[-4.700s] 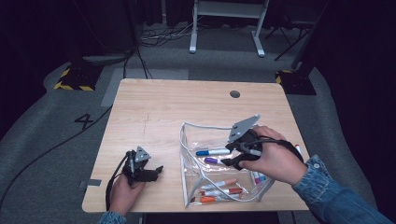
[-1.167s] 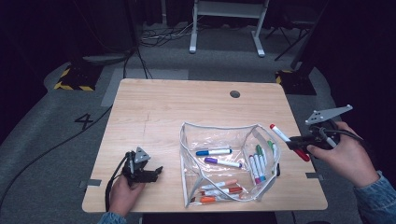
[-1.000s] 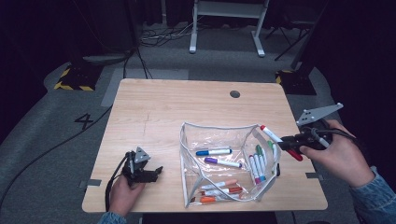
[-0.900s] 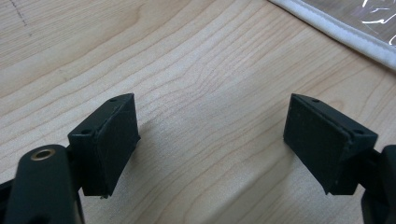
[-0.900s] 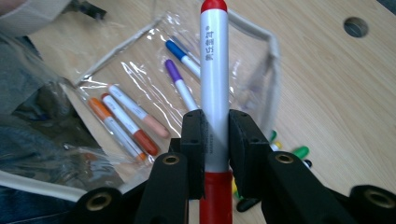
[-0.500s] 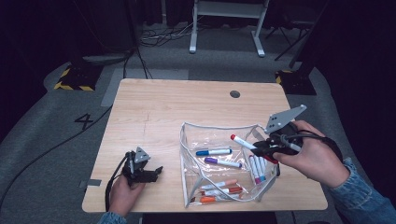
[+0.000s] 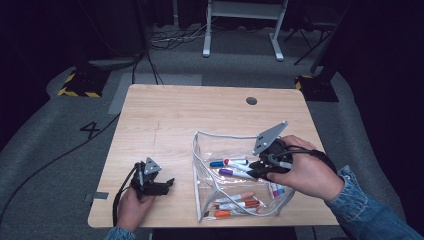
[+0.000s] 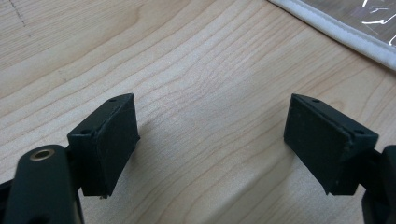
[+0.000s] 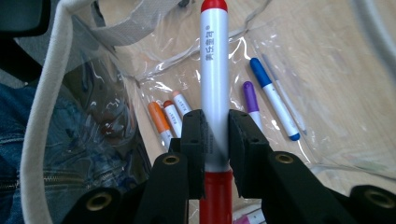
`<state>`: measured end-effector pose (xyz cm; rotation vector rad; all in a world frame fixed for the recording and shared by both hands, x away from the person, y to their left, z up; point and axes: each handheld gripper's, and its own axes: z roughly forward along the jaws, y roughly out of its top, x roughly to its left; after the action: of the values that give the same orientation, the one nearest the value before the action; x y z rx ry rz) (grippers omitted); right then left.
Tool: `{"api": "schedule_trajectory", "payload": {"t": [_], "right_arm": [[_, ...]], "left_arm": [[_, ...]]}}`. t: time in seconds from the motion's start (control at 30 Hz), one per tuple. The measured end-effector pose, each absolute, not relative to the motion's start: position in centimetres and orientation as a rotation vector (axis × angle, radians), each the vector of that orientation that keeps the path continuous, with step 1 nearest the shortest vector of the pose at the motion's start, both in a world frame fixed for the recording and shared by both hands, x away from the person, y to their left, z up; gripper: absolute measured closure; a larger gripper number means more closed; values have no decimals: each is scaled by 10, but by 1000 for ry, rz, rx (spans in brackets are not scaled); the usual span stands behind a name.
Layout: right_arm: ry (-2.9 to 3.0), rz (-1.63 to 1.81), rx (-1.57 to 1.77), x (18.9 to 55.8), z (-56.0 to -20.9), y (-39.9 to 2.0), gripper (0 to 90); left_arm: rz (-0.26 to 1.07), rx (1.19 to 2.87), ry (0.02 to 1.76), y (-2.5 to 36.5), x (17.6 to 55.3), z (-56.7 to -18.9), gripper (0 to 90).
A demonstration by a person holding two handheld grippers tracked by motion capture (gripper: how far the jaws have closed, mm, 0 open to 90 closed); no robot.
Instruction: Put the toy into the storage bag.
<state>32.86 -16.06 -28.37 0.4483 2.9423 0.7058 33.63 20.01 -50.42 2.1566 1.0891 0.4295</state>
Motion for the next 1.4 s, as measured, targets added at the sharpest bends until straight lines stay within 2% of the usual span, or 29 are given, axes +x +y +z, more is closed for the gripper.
{"api": "schedule_trajectory", "payload": {"t": [0.6, 0.97, 1.4], "right_arm": [[3100, 426, 390, 334, -330, -124, 769], [3130, 264, 329, 331, -340, -107, 769], [3178, 157, 330, 339, -372, -94, 768]], "left_arm": [[428, 2156, 1090, 200, 336, -504, 180], [428, 2152, 1092, 200, 336, -504, 179], [428, 2152, 1092, 200, 336, -504, 180]]}}
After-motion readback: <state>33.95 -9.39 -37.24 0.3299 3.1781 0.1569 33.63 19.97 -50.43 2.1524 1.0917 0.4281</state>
